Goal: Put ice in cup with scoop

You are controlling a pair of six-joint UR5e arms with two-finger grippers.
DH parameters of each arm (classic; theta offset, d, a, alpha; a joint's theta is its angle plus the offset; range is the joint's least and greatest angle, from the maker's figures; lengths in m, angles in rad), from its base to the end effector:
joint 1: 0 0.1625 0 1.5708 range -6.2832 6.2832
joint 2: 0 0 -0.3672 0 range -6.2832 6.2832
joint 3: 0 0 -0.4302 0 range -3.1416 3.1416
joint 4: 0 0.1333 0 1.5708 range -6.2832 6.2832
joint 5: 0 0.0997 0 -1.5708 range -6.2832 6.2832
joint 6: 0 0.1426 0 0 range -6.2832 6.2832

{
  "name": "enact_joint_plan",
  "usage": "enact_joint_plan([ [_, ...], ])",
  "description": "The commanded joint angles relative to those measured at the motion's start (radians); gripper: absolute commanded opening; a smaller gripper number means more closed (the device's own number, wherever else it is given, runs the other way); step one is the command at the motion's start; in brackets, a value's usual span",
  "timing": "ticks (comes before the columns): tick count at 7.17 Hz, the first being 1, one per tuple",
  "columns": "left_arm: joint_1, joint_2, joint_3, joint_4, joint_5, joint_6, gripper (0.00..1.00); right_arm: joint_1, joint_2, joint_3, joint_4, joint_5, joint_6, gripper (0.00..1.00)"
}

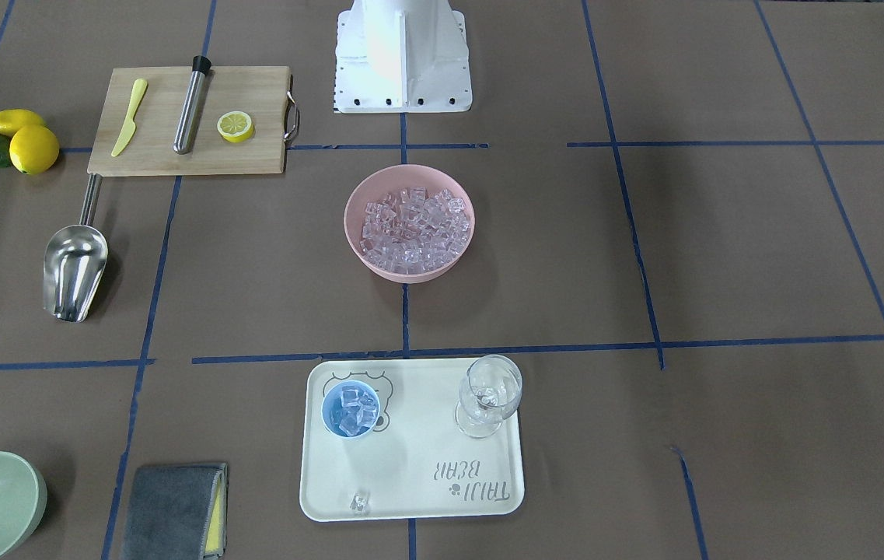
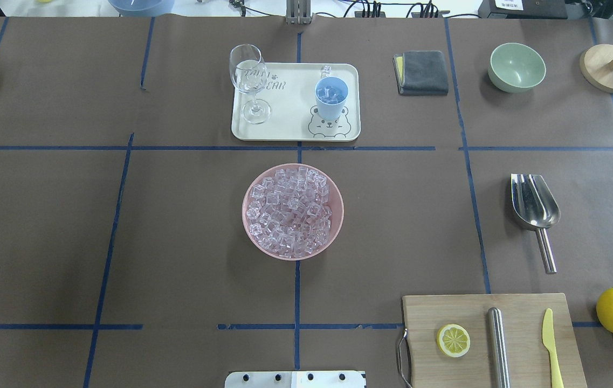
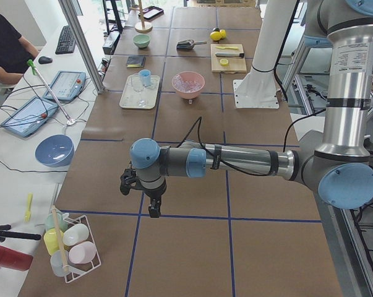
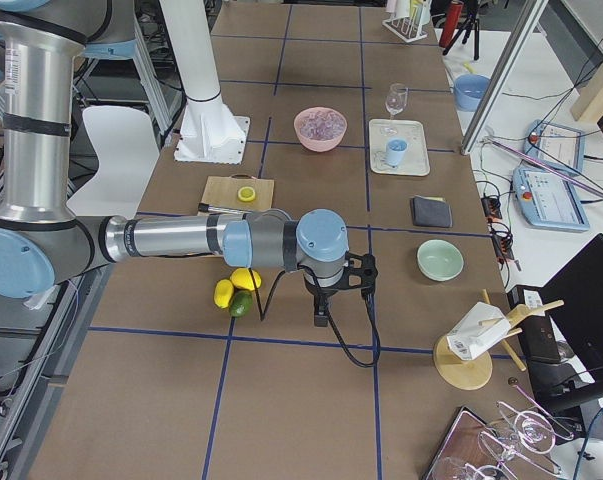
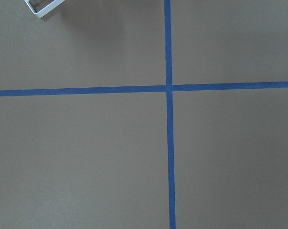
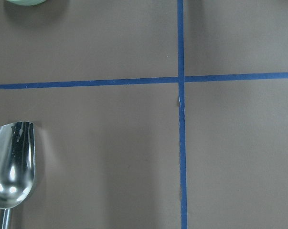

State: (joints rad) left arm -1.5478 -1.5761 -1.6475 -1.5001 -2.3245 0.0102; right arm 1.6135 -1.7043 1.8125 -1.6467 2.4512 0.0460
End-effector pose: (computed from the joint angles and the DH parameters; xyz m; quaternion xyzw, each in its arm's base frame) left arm -0.0235 -0.5323 0.5973 0.0029 0.3680 0.0175 0.9297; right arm 0.0439 -0.4800 0.5675 0.0139 -0.4261 0.0332 0.9040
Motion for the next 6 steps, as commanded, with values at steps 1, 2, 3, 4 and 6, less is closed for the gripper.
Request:
enact_joint_plan([
  [1,0.0,0.005,0.0,-0.002,0.002,0.01,1.0,0.0,-0.002,-0.041,-0.004,-0.003,0.0,1.0],
  [2,0.0,0.008,0.0,-0.002,0.002,0.01,1.0,0.0,0.002,-0.048,-0.002,-0.003,0.0,1.0],
  [3,0.0,0.01,-0.001,-0.002,0.004,0.008,1.0,0.0,0.002,-0.048,-0.002,-0.003,0.002,1.0],
  [4,-0.002,0.013,-0.009,-0.002,0.001,0.008,1.0,0.0,0.0,-0.048,-0.002,-0.003,0.003,1.0],
  [6,-0.026,0.018,-0.025,-0.002,0.005,0.033,1.0,-0.001,0.003,-0.059,-0.002,-0.004,0.003,1.0],
])
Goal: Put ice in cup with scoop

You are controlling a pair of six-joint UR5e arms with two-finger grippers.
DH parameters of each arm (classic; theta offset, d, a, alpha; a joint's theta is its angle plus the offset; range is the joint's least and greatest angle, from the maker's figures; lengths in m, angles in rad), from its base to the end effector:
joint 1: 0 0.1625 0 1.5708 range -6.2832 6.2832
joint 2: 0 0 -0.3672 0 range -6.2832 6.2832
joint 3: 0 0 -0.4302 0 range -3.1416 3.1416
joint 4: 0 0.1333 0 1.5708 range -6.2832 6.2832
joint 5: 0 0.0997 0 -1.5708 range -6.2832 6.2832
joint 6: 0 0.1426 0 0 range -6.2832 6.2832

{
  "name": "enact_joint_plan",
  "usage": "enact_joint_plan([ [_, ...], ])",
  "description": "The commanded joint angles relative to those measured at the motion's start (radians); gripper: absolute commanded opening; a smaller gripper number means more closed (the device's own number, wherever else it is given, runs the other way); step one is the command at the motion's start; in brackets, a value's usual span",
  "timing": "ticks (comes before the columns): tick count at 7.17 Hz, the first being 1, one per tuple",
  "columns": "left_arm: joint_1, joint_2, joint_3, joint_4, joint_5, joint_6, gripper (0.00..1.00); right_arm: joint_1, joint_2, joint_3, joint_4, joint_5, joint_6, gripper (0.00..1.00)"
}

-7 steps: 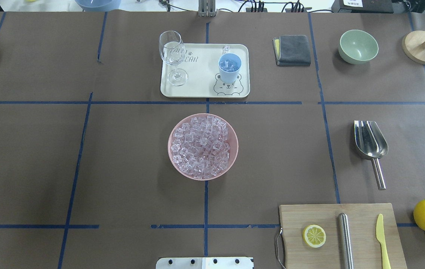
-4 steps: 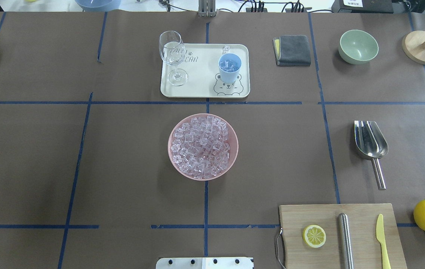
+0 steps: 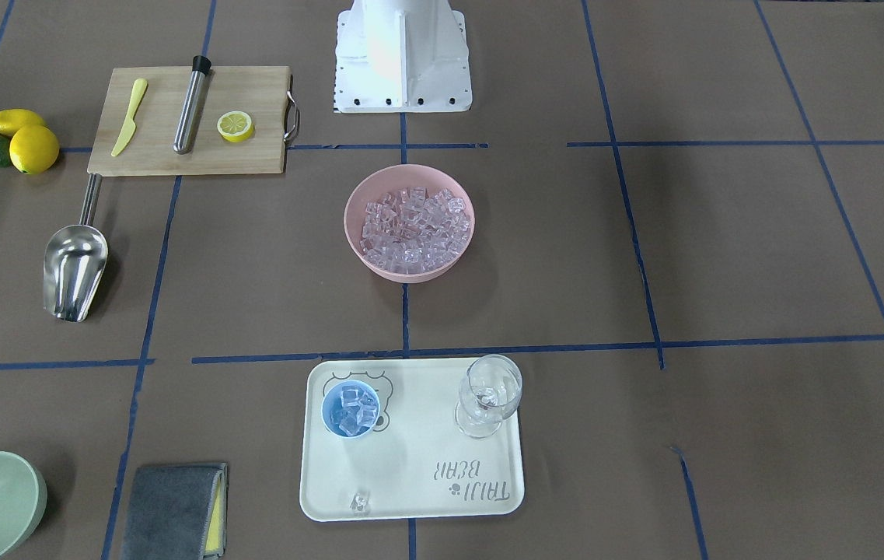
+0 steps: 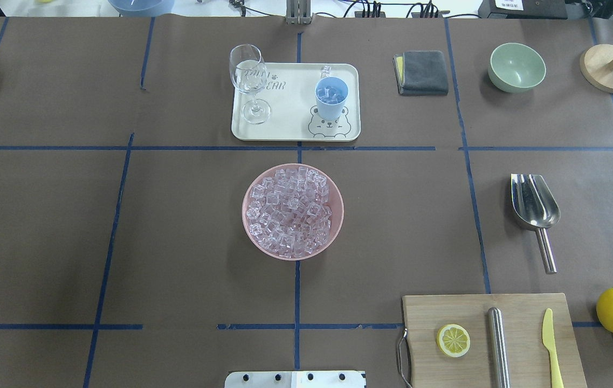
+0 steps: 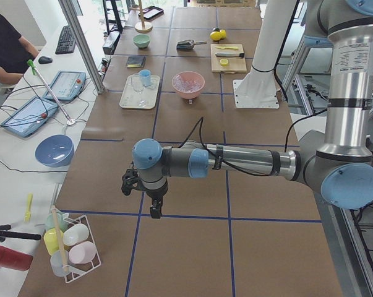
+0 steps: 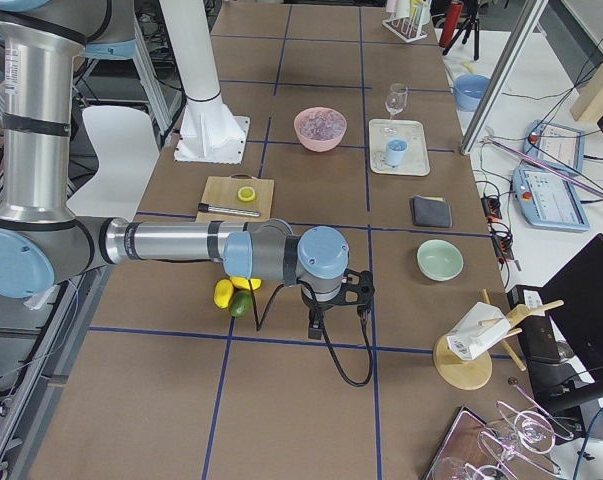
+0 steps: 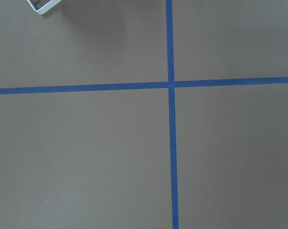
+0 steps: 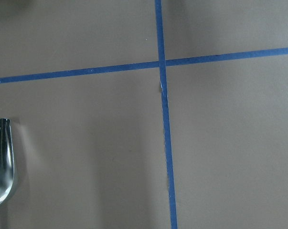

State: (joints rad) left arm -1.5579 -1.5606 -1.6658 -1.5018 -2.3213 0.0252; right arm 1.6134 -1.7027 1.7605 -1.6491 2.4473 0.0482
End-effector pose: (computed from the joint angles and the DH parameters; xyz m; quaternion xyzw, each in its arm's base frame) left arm -0.0293 -0.5267 0.5959 0.0096 0.3664 0.0206 0.9302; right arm 0.0441 -0.4775 0.5949 -0.0105 -0.4243 0.0454 0.9043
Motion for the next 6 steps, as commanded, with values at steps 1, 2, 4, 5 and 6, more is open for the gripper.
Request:
enact_joint_plan([
  [1,-0.022,0.016,-0.006,0.0,0.0,0.068,1.0,-0.001,0.008,-0.016,0.0,0.001,0.001,1.0],
  [2,-0.028,0.02,-0.005,-0.002,-0.001,0.085,1.0,-0.001,0.012,-0.022,0.0,0.001,0.001,1.0],
  [4,-0.03,0.019,-0.006,-0.002,-0.009,0.085,1.0,-0.001,0.021,-0.027,0.0,0.001,0.001,1.0],
  [5,-0.03,0.019,-0.006,-0.002,-0.009,0.087,1.0,-0.001,0.021,-0.026,0.0,0.001,0.001,1.0],
  [6,-0.028,0.016,-0.006,-0.005,-0.009,0.087,1.0,-0.001,0.026,-0.027,0.0,0.001,0.001,1.0],
])
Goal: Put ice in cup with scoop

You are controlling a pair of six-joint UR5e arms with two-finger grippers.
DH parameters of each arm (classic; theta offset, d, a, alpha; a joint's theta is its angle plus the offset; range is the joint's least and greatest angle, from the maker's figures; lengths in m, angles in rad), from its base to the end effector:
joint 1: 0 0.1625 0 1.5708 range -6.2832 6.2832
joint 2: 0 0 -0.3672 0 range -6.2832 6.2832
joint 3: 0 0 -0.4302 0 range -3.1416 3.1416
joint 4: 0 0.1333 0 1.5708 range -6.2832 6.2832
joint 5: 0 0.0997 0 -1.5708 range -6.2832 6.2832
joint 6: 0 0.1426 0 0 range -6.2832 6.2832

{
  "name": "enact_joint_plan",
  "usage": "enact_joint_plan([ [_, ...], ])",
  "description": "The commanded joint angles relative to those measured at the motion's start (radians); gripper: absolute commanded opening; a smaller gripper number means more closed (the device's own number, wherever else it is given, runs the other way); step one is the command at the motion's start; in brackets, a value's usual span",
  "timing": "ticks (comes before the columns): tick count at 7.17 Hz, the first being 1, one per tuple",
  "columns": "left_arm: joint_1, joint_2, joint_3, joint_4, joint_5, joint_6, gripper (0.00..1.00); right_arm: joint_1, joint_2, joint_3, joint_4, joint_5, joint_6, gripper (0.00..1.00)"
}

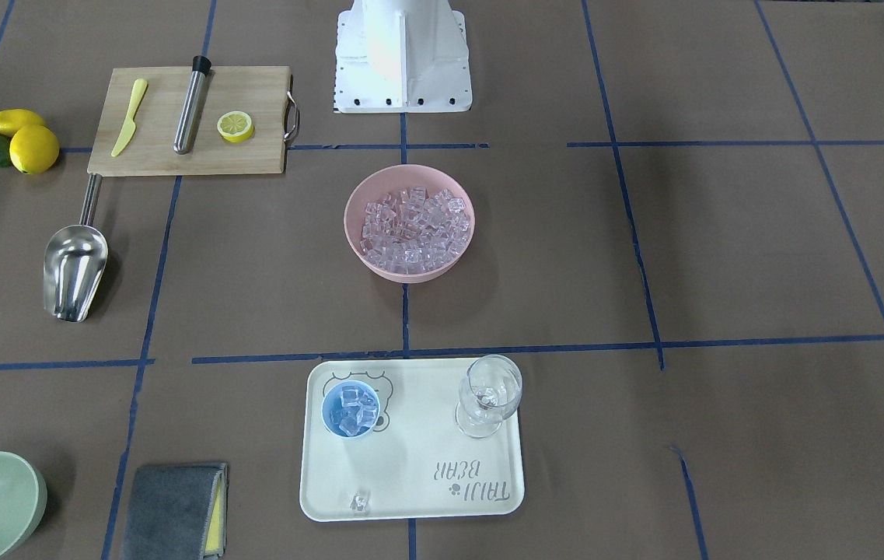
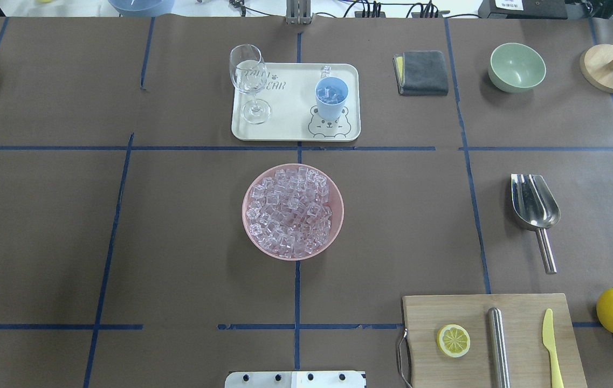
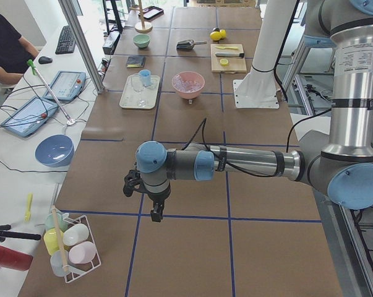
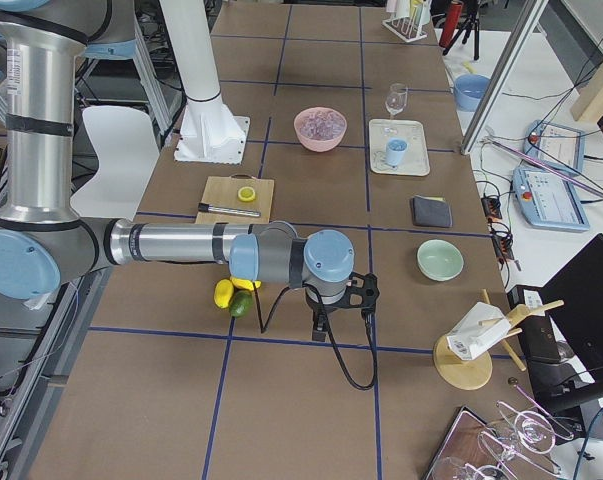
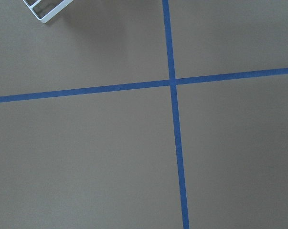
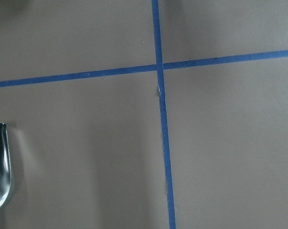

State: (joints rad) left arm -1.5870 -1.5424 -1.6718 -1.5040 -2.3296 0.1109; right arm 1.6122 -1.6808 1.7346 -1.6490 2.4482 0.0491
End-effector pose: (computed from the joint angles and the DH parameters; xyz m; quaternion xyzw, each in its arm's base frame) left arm -0.0436 -0.5183 0.6012 0.0262 0.3694 0.0450 0.9278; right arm 0.0438 -0.4853 0.5979 -0.0127 -0.4247 0.0461 0.9041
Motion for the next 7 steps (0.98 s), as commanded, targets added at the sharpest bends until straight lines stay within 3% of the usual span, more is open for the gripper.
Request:
enact_joint_plan([
  [1,0.001,-0.004,0.0,-0.005,-0.001,0.003,1.0,0.0,0.006,-0.001,0.0,0.0,0.0,1.0],
  [6,0.001,-0.005,-0.003,-0.004,-0.001,0.001,1.0,0.0,0.006,-0.003,0.002,-0.008,-0.003,1.0],
  [7,0.001,-0.004,-0.002,-0.004,-0.001,0.001,1.0,0.0,0.009,0.0,0.011,-0.062,-0.006,1.0],
])
